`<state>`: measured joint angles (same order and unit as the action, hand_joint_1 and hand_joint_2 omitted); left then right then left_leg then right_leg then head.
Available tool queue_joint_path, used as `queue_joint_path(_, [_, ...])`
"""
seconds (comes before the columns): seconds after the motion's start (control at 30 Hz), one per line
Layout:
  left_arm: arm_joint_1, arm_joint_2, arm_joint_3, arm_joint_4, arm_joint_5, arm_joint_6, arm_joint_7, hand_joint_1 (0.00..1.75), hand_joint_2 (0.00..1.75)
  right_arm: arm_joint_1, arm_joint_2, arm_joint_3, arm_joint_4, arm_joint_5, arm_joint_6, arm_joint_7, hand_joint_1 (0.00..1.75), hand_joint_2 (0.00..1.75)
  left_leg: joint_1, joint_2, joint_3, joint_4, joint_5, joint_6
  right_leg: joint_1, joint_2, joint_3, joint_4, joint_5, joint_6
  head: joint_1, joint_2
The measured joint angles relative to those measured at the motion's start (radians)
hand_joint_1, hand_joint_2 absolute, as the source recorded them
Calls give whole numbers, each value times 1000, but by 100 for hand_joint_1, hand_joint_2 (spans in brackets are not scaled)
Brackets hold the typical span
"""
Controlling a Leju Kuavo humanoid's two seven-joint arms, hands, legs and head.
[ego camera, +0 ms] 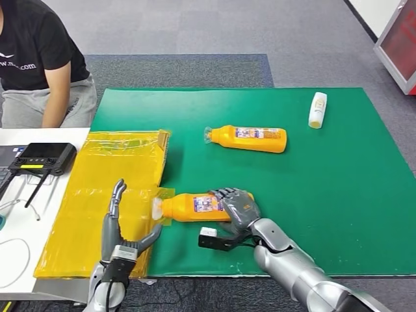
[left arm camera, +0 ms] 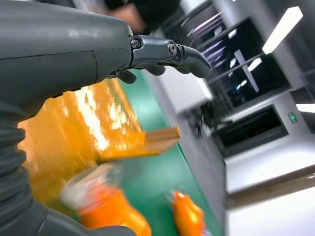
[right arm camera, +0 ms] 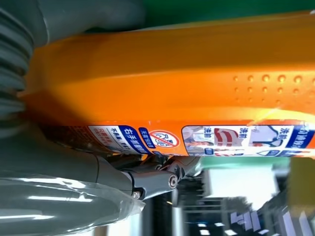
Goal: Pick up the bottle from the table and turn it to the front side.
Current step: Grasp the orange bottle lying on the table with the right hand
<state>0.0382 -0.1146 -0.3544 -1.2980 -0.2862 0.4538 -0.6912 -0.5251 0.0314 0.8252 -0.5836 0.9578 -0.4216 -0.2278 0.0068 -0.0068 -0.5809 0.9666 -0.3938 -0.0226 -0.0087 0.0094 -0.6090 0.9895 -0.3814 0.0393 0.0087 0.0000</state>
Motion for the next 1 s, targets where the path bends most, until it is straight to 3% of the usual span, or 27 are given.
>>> queue_joint_path(0.13, [8,-34,35,-55,260,-199,16,0,175,92,13,-118,-95,-82,-60,-57,175,175,0,0,-2,0,-1,0,0,0,-2,0,-1,0,0,0])
queue_joint_path(0.2, [13,-57,58,-71,344,-243,38,0,175,130,18,-160,-142,-87,-67,-63,175,175,0,0,-3,0,-2,0,0,0,-3,0,-1,0,0,0])
queue_joint_path(0.47, [28,-119,108,-100,433,-242,61,0,175,216,33,-249,-246,-94,-70,-84,175,175,0,0,-8,0,-3,0,0,0,-8,0,-3,1,0,0])
queue_joint_path(0.8, [28,-122,114,-96,507,-317,139,0,175,286,63,-287,-357,-199,-32,-167,175,175,0,0,-17,0,-2,-1,0,0,-16,0,-2,1,0,0])
queue_joint_path(1.0, [15,-120,66,-82,530,-399,191,0,175,306,93,-292,-463,-318,-11,-211,175,175,0,1,-18,0,-2,-1,-1,1,-19,0,-2,1,0,0])
